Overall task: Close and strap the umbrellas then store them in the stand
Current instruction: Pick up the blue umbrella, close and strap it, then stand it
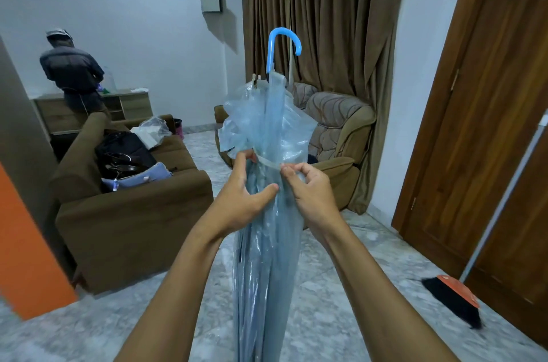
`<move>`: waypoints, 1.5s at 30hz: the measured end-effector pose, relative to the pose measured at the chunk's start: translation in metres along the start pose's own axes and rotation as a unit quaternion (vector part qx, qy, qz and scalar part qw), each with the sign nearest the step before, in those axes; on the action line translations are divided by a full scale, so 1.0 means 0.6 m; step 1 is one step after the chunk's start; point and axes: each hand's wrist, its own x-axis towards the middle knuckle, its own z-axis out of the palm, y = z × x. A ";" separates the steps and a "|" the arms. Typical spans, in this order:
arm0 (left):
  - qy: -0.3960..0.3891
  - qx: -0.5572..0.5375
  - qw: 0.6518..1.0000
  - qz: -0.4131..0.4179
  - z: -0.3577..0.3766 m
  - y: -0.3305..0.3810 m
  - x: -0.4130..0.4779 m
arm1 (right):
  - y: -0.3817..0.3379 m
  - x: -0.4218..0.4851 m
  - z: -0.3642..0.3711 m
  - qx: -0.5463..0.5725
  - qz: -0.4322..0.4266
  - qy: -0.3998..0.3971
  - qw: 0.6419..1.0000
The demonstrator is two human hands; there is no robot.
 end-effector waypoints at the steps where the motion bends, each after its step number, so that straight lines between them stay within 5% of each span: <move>1: 0.005 -0.009 1.000 0.008 0.000 0.000 -0.003 | -0.001 -0.003 0.004 0.001 0.003 -0.010 1.000; 16: 0.022 -0.039 0.999 -0.026 -0.026 -0.001 -0.031 | -0.014 -0.020 0.036 0.083 0.063 -0.116 0.988; 25: 0.148 -0.129 0.979 -0.045 -0.052 -0.010 -0.038 | -0.014 -0.004 0.016 -0.076 0.028 -0.090 0.993; 31: 0.036 -0.302 0.950 -0.073 -0.043 -0.003 -0.053 | 0.011 0.006 0.019 -0.008 0.087 -0.107 0.990; 37: 0.023 -0.374 0.922 -0.093 -0.030 -0.016 -0.051 | 0.018 -0.003 0.038 0.137 0.158 -0.092 0.974; 45: 0.113 -0.181 0.974 -0.075 -0.039 -0.022 -0.042 | 0.012 -0.010 0.029 0.166 0.112 -0.047 0.979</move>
